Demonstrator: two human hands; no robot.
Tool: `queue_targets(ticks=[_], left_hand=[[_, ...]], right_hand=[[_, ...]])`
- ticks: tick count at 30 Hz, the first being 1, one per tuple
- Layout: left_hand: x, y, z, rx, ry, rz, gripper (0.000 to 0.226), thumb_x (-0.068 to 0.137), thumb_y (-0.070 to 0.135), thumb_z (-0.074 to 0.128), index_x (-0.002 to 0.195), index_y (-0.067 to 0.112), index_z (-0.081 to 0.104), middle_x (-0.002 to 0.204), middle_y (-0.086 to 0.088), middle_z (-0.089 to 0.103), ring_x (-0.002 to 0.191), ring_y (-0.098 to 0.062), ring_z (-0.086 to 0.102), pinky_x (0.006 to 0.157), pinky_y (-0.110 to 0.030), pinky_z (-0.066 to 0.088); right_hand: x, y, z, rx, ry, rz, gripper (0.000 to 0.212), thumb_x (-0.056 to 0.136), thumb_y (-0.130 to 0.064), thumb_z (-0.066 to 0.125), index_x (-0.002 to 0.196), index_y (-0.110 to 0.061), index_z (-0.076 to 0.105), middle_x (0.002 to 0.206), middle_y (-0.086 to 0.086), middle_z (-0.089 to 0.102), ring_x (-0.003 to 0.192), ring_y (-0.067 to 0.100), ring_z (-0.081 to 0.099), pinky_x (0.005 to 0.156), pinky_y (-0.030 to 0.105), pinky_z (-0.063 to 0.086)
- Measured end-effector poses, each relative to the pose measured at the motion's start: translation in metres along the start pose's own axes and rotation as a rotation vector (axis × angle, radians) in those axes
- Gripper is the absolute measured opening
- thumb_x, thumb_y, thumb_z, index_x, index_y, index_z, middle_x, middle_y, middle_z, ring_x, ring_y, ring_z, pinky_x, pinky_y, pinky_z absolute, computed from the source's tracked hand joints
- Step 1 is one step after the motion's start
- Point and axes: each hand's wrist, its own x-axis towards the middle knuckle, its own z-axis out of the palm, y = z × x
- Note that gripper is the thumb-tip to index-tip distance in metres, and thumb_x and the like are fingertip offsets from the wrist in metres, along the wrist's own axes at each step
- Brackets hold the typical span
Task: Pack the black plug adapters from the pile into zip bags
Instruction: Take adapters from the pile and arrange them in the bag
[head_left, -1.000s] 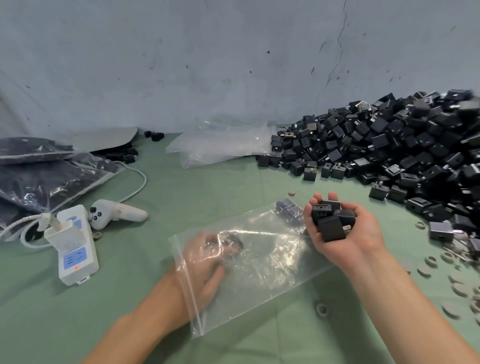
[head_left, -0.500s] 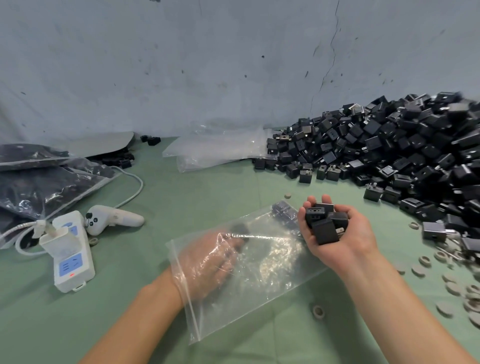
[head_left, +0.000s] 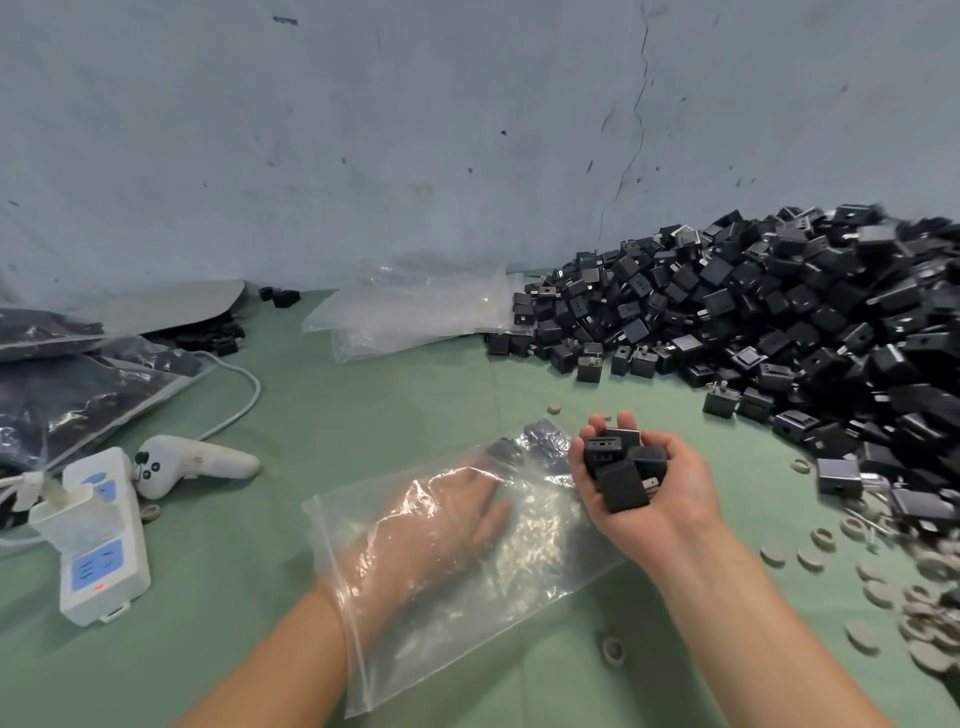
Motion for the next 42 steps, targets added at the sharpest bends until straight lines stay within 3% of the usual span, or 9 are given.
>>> queue_targets(ticks=[8,14,20,23,26,31,35,39,42], left_hand=[[0.042,-0.033,0.067,0.151,0.0,-0.088,0.056,0.101,0.039,0.041,0.152,0.018,0.032,0.147,-0.013,0.039,0.12,-0.032,0.054,0.095,-0.044,0.045],[0.049,-0.034,0.078,0.1,0.12,-0.127,0.057,0.1,0.037,0.048,0.152,0.019,0.033,0.141,-0.02,0.042,0.114,-0.038,0.055,0.091,-0.047,0.045],[0.004,-0.03,0.045,-0.264,0.071,-0.13,0.062,0.094,0.061,0.033,0.145,0.028,0.046,0.145,0.01,0.042,0.129,-0.01,0.042,0.104,-0.02,0.027],[-0.021,-0.038,0.027,-0.42,0.126,-0.186,0.026,0.103,0.028,0.045,0.12,0.039,0.062,0.124,0.014,0.058,0.108,-0.008,0.057,0.094,-0.018,0.04],[-0.044,-0.049,0.004,-0.564,0.136,-0.23,0.035,0.095,-0.007,0.047,0.096,0.018,0.072,0.083,0.005,0.068,0.073,-0.012,0.064,0.07,-0.029,0.054],[-0.065,-0.075,-0.036,-0.573,0.497,-0.515,0.036,0.084,-0.003,0.047,0.058,0.015,0.064,0.046,-0.003,0.056,0.038,-0.013,0.045,0.042,-0.02,0.036],[-0.071,-0.067,-0.053,-0.529,0.91,-0.485,0.027,0.075,0.018,0.04,0.071,0.026,0.065,0.069,0.001,0.069,0.054,-0.027,0.052,0.057,-0.042,0.05],[-0.05,-0.021,-0.031,-0.428,0.58,-0.045,0.02,0.092,0.028,0.048,0.097,0.041,0.063,0.091,0.02,0.063,0.07,-0.005,0.062,0.06,-0.02,0.048],[-0.037,-0.007,-0.008,-0.215,0.283,0.188,0.033,0.101,0.032,0.049,0.13,0.047,0.047,0.125,0.025,0.044,0.097,0.001,0.059,0.08,-0.029,0.053]], right_hand=[[0.001,-0.001,0.001,0.004,-0.007,0.011,0.02,0.091,-0.016,0.047,0.097,-0.014,0.066,0.091,0.015,0.071,0.081,0.029,0.064,0.07,0.043,0.061],[0.001,0.002,0.001,0.0,-0.006,0.022,0.02,0.091,-0.016,0.046,0.096,-0.014,0.066,0.089,0.015,0.071,0.078,0.029,0.064,0.07,0.043,0.061],[-0.004,0.008,0.0,0.02,-0.012,0.034,0.022,0.09,-0.015,0.047,0.1,-0.015,0.066,0.093,0.015,0.072,0.084,0.029,0.065,0.07,0.043,0.061],[-0.007,0.01,0.0,0.028,-0.015,0.042,0.023,0.09,-0.015,0.047,0.103,-0.015,0.066,0.094,0.015,0.072,0.085,0.029,0.064,0.07,0.043,0.061],[-0.012,0.014,0.0,0.039,-0.022,0.052,0.025,0.091,-0.015,0.048,0.106,-0.016,0.067,0.097,0.016,0.071,0.088,0.029,0.064,0.071,0.042,0.061],[-0.017,0.022,0.0,0.036,-0.052,0.068,0.023,0.092,-0.017,0.047,0.103,-0.016,0.067,0.098,0.015,0.072,0.085,0.03,0.068,0.072,0.044,0.061],[-0.019,0.034,0.002,0.011,-0.072,0.101,0.02,0.093,-0.018,0.048,0.102,-0.017,0.066,0.099,0.014,0.072,0.086,0.03,0.069,0.075,0.051,0.06],[-0.02,0.051,0.0,-0.028,-0.071,0.147,0.02,0.094,-0.02,0.049,0.105,-0.019,0.066,0.099,0.014,0.073,0.085,0.031,0.072,0.075,0.054,0.06],[-0.023,0.063,-0.003,-0.111,-0.076,0.17,0.02,0.091,-0.021,0.051,0.1,-0.021,0.069,0.097,0.012,0.075,0.078,0.028,0.075,0.069,0.049,0.061]])
